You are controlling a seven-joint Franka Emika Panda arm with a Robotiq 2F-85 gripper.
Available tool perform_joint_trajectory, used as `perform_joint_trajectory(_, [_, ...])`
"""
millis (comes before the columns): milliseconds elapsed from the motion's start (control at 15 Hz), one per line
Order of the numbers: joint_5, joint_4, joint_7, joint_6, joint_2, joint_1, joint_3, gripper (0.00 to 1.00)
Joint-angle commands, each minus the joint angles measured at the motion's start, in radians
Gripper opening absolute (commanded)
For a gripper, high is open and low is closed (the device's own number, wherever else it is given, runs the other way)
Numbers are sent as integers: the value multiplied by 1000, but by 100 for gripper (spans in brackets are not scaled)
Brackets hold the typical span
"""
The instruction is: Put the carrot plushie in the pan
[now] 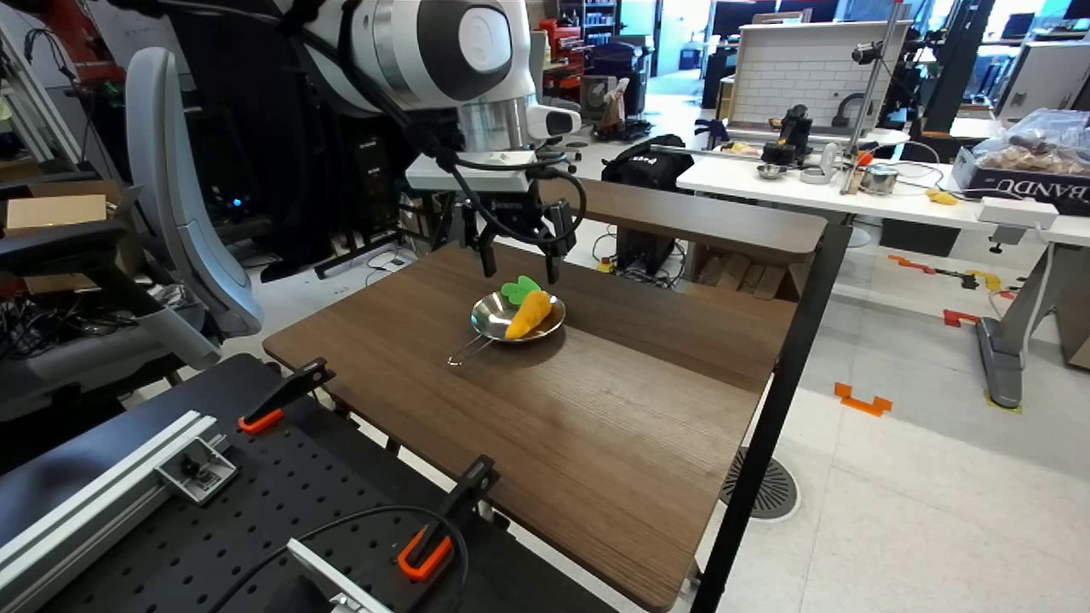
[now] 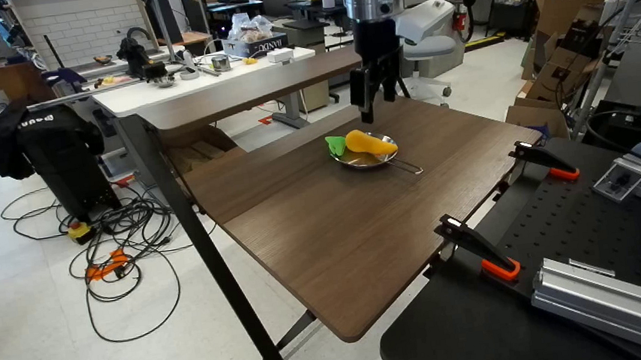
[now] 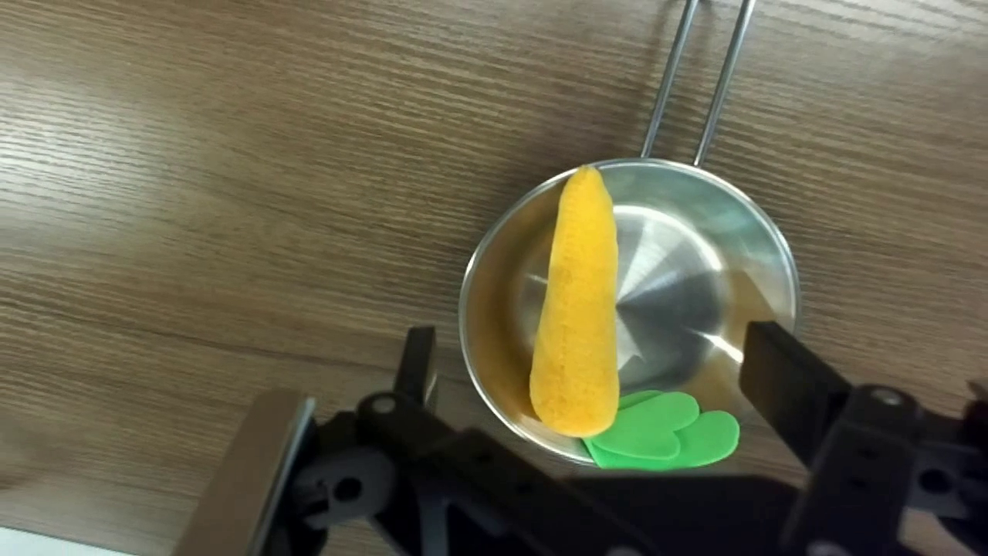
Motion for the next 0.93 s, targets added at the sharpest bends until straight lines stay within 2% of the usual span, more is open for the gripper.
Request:
perform_joint_trajectory(0, [-20,-76,6,40,-87,-12,2,100])
perform_joint_trajectory(800, [-31,-191,47,25,-256,-11,-2,100])
perform_joint_trajectory(867, [-6,-138,27,7,-198,-17,10,100])
